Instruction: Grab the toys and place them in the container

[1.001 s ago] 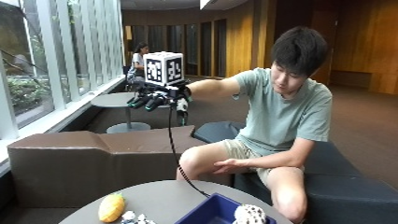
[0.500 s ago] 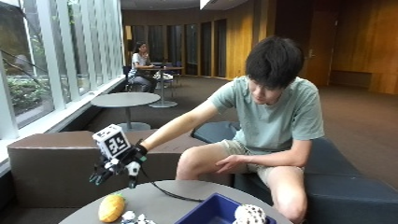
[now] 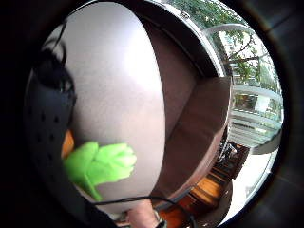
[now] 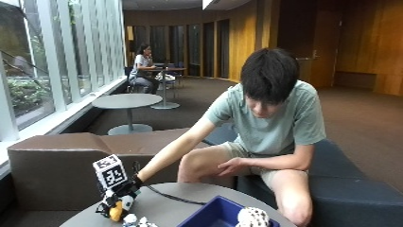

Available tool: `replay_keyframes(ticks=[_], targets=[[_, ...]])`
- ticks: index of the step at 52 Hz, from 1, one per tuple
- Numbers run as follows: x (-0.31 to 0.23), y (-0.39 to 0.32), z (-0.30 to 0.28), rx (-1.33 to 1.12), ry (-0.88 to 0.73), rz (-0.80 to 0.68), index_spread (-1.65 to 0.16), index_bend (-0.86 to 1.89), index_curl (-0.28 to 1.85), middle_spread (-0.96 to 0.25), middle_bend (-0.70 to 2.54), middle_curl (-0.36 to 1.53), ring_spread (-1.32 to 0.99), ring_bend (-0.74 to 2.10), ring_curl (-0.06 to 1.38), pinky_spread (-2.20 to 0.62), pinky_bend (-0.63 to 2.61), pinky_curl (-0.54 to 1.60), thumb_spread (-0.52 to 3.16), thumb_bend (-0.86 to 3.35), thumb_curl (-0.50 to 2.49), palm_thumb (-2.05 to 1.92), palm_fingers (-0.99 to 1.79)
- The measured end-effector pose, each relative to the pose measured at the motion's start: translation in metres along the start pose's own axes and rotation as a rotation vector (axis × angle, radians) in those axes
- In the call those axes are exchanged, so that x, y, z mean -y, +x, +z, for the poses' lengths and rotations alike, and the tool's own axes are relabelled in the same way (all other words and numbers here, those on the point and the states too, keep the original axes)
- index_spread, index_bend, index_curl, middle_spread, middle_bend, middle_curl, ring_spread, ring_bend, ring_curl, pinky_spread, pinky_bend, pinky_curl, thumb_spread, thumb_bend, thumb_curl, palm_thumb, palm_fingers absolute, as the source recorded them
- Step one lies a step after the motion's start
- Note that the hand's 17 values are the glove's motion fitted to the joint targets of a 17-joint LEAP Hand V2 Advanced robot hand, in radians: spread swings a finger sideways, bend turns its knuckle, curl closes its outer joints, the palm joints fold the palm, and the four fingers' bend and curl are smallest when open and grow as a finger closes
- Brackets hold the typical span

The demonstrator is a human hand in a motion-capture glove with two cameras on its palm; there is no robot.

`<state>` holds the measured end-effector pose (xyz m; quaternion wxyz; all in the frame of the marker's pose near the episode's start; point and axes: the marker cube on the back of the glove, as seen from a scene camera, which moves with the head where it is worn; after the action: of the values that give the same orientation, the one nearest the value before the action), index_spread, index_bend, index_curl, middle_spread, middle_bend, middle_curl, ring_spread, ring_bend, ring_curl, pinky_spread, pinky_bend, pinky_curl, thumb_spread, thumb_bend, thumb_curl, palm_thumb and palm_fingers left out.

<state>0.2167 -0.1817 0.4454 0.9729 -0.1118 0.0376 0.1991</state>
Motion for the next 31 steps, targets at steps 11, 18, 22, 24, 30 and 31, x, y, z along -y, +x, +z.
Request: replay_keyframes(ticks=[11,18,22,24,30,31], targets=[[-0.04,-0.018,-0.053,-0.128,-0.08,-0.085,-0.3,0.28,0.23,-0.24,0.6,0.38,-0.32,1.0,0.58,-0.35,1.01,0.37,0.99,0.15,0.6,0.65,1.08],[-0.078,-0.047,-0.144,-0.129,-0.014,-0.17,-0.33,0.49,0.32,-0.28,0.81,0.48,-0.35,1.06,0.62,-0.37,0.98,0.39,0.79,0.14,0.68,0.69,1.18],[-0.103,-0.068,-0.205,-0.116,0.056,-0.206,-0.33,0.59,0.37,-0.28,0.88,0.53,-0.36,1.08,0.64,-0.38,0.99,0.41,0.69,0.13,0.73,0.7,1.17],[-0.115,-0.079,-0.233,-0.112,0.087,-0.216,-0.33,0.62,0.39,-0.28,0.9,0.55,-0.37,1.1,0.64,-0.38,1.0,0.41,0.64,0.12,0.75,0.69,1.15],[-0.148,-0.102,-0.289,-0.091,0.151,-0.24,-0.33,0.71,0.46,-0.28,0.96,0.6,-0.37,1.13,0.66,-0.38,1.03,0.44,0.52,0.11,0.8,0.7,1.12],[-0.155,-0.108,-0.3,-0.09,0.163,-0.247,-0.33,0.72,0.47,-0.28,0.97,0.61,-0.38,1.14,0.66,-0.38,1.03,0.44,0.51,0.1,0.81,0.7,1.11]])
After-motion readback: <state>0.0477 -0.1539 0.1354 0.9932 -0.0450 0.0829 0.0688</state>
